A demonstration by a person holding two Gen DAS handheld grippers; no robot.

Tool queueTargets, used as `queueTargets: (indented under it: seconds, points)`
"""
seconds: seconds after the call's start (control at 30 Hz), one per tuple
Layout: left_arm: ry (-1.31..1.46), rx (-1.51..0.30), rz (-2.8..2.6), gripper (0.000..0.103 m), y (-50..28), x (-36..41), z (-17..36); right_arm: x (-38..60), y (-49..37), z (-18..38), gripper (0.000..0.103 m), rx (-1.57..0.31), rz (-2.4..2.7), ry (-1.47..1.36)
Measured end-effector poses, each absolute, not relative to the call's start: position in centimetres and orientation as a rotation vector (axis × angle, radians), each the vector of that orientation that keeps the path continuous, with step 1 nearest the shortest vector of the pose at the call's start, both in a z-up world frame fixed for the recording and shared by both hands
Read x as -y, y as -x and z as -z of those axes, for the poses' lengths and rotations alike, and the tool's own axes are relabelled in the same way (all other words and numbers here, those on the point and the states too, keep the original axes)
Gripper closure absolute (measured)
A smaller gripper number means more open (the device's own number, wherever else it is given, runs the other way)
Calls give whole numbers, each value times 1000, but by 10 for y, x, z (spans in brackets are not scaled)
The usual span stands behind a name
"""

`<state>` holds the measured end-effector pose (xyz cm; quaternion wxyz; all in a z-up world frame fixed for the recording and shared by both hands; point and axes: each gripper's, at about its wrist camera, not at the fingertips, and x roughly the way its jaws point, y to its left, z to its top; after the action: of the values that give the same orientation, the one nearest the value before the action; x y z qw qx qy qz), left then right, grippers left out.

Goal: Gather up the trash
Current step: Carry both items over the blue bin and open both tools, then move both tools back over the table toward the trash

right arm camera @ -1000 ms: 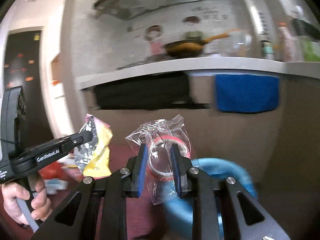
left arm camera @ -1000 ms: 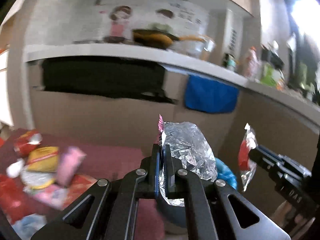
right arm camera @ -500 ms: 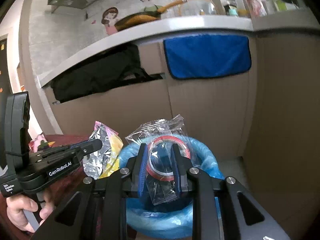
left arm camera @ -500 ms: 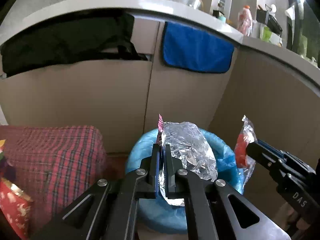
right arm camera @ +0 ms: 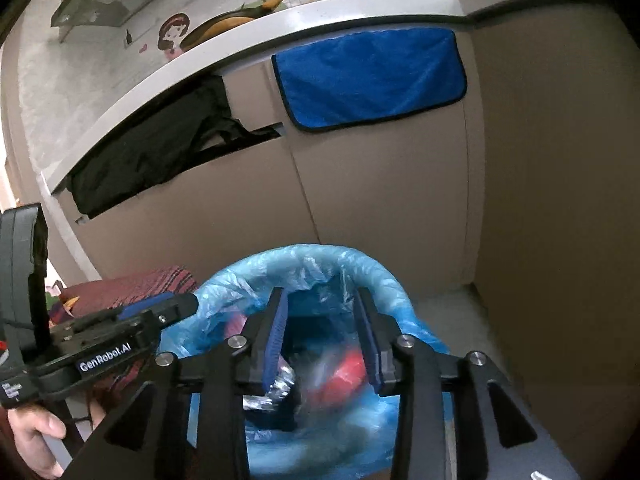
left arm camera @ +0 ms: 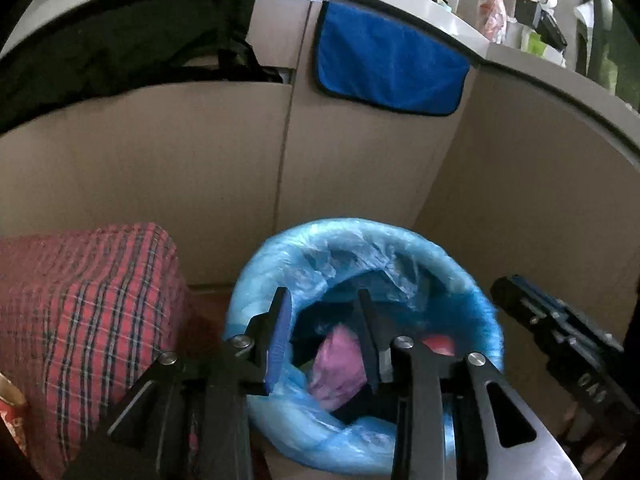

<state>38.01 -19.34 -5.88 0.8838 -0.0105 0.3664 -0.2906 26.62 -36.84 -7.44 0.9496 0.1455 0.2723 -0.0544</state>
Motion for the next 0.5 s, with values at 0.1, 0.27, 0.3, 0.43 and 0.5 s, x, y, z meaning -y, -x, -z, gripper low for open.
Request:
queueTargets:
  seconds: [0.1,0.27,0.3,0.43,0.5]
  points:
    - [38,-754,594,69,-376,186,51,365,-266,71,70,-563,109,-279]
    - [83,-740,547,67,-359,151,30,352,-259,56,70,-552,86,-263]
    - [101,-740,540,66,-352,139,24,344,-257,50,70,-546,67,-252]
    - [127,-679,492,62,-320,89,2,308,-251,33,70,-518,-1,-208]
    - [124,-642,453,61,-305,64,-7,286,-249,23,70,-507,-51,-191]
